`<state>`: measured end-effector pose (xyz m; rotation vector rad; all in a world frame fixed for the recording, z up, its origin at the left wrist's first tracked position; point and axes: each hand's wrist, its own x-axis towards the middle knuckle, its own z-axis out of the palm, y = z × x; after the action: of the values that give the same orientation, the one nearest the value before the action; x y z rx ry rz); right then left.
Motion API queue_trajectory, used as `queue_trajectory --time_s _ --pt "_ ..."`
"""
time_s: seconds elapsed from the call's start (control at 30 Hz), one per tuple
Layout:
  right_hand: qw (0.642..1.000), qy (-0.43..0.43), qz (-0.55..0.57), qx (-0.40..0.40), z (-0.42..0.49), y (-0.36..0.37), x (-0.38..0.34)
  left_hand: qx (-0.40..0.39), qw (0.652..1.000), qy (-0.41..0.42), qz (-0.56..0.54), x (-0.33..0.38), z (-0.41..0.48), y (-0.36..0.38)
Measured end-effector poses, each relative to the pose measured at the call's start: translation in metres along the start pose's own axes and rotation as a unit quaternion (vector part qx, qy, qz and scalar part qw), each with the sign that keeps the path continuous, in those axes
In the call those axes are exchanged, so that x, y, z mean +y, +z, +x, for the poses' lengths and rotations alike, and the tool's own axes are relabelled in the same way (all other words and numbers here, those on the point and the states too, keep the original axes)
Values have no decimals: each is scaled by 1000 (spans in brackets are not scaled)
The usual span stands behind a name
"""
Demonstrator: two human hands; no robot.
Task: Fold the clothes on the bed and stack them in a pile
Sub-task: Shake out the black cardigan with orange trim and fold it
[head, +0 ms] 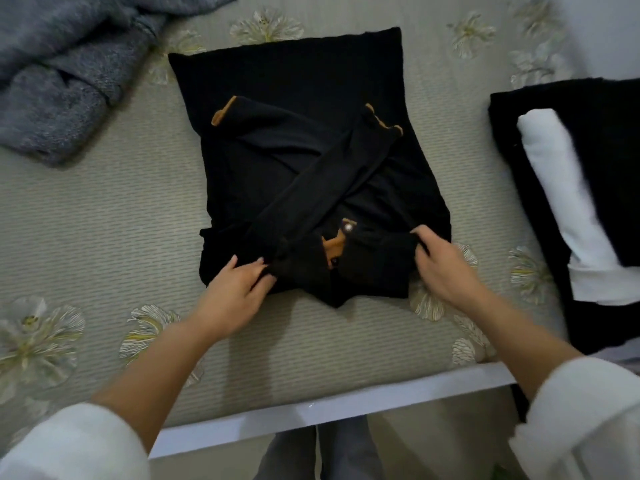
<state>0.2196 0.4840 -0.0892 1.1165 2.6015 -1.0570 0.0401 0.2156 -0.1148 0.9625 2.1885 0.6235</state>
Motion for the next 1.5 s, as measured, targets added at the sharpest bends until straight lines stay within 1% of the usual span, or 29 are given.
queue_trajectory --time_s 0.07,0.17,0.23,0.27,0.33,0.37,0.43,0.53,0.63,0.73,0.8,0.83,0.87,0.9,0.93,0.97,1.0,1.03,1.1,1.13,1.2,1.3,1.33,1.37,1.4,1.43,1.47,1.5 --pt "1000 -10 0 -27 -1 -9 -2 3 999 -17 -28 8 -6 -11" --pt "992 -4 -11 -125 -12 -13 4 -36 999 -28 -21 17 -27 -15" --pt "976 18 28 -216 -25 -16 11 -100 994 -39 -26 19 -43 -12" --pt "962 37 58 -264 -32 -19 13 -146 987 -53 -43 20 -51 -11" --pt "927 81 117 -348 -41 -24 14 -244 961 -86 -97 20 -60 -13" --pt "915 87 131 -372 -42 -26 13 -275 949 -92 -120 21 -61 -16" --pt "916 78 154 -363 -35 -32 8 -287 941 -94 -149 24 -56 -26" --pt "926 71 214 -301 -9 -41 -4 -231 951 -88 -185 24 -36 -51" --pt "936 23 225 -270 27 -52 -26 -157 954 -84 -242 22 -8 -84" --pt "944 5 228 -237 74 -62 -51 -129 943 -93 -292 15 26 -118" --pt "952 14 230 -204 109 -63 -66 -111 930 -131 -325 8 53 -138" --pt "956 22 231 -180 126 -63 -73 -85 923 -157 -342 3 69 -145" --pt "962 32 225 -152 142 -60 -79 -38 924 -179 -336 -3 85 -150" --pt "974 35 191 -117 156 -56 -82 32 936 -197 -291 -8 100 -152" --pt "989 30 121 -85 169 -50 -83 111 943 -216 -230 -14 113 -151" --pt "997 26 31 -63 179 -43 -82 174 938 -236 -185 -21 124 -147" --pt "997 28 -47 -53 186 -35 -79 201 931 -257 -161 -27 130 -141" --pt "994 30 -94 -51 188 -27 -77 202 929 -274 -148 -33 132 -133" --pt "992 7 -119 -35 189 -14 -74 176 937 -285 -100 -43 131 -116" --pt "992 -18 -123 -21 190 -9 -73 174 941 -282 -70 -47 129 -108" --pt "986 -78 -146 -16 193 -3 -72 202 943 -264 -33 -51 126 -99" --pt "968 -127 -194 -99 203 -3 -74 259 935 -239 -31 -55 125 -98" --pt "963 -138 -205 -111 208 -3 -75 274 931 -238 -46 -58 124 -100" --pt "962 -154 -196 -110 212 -3 -75 291 922 -243 -80 -59 123 -104" --pt "971 -154 -157 -97 217 -5 -77 311 908 -250 -126 -60 121 -109" --pt "984 -130 -76 -92 220 -8 -80 331 894 -258 -157 -62 119 -114" --pt "992 -91 27 -85 224 -10 -84 344 884 -270 -165 -63 117 -118" --pt "990 -46 111 -69 228 -11 -88 345 881 -285 -154 -64 116 -120"
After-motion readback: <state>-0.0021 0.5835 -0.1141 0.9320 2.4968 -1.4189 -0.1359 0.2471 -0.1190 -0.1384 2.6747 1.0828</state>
